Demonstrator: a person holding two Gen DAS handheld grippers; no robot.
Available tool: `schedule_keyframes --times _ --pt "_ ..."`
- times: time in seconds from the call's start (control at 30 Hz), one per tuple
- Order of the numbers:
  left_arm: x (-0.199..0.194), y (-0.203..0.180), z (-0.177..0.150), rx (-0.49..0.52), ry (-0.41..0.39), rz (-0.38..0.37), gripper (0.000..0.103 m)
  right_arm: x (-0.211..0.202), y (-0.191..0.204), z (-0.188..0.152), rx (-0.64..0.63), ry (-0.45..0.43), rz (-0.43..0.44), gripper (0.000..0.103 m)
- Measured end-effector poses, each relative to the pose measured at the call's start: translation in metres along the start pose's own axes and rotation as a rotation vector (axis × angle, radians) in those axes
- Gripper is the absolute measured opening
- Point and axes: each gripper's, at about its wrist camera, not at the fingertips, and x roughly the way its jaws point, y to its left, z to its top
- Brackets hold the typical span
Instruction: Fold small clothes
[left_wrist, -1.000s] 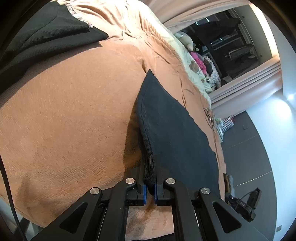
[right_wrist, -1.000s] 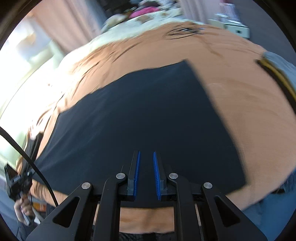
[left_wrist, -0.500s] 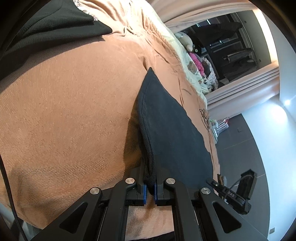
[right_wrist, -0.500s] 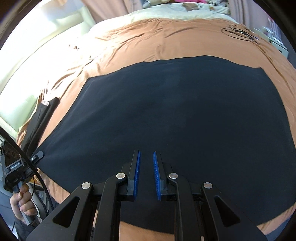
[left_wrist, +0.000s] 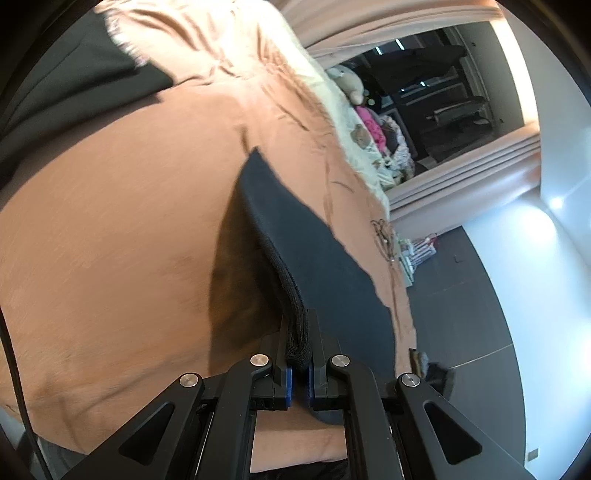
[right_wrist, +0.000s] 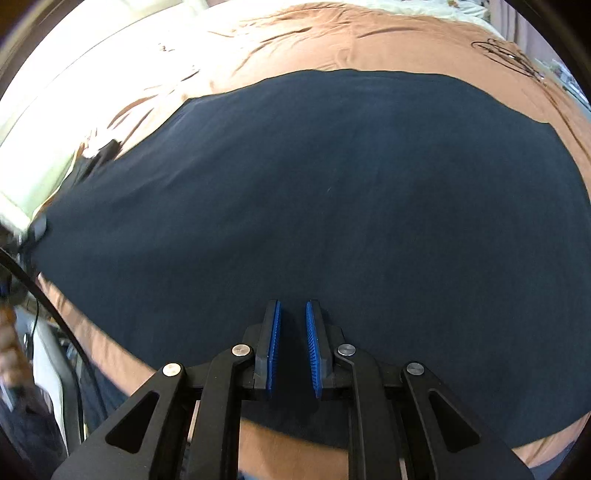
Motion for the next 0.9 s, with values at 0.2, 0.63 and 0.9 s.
schedule_keyframes --times 0.2,0.63,0.9 --pt "0.005 -0.049 0.011 0.065 0.002 -0.025 0.005 -0.003 -0.002 -0.021 0.008 -0.007 0.079 0.011" --pt "0.046 -0.153 0.021 0.229 0.06 -0.063 0.005 -0.007 -0.033 -0.051 0.131 -0.03 0.247 0.011" --pt "0.071 -0.211 0.015 0.316 0.096 -0.077 0.005 -0.039 -0.054 -0.062 0.151 -0.082 0.263 0.011"
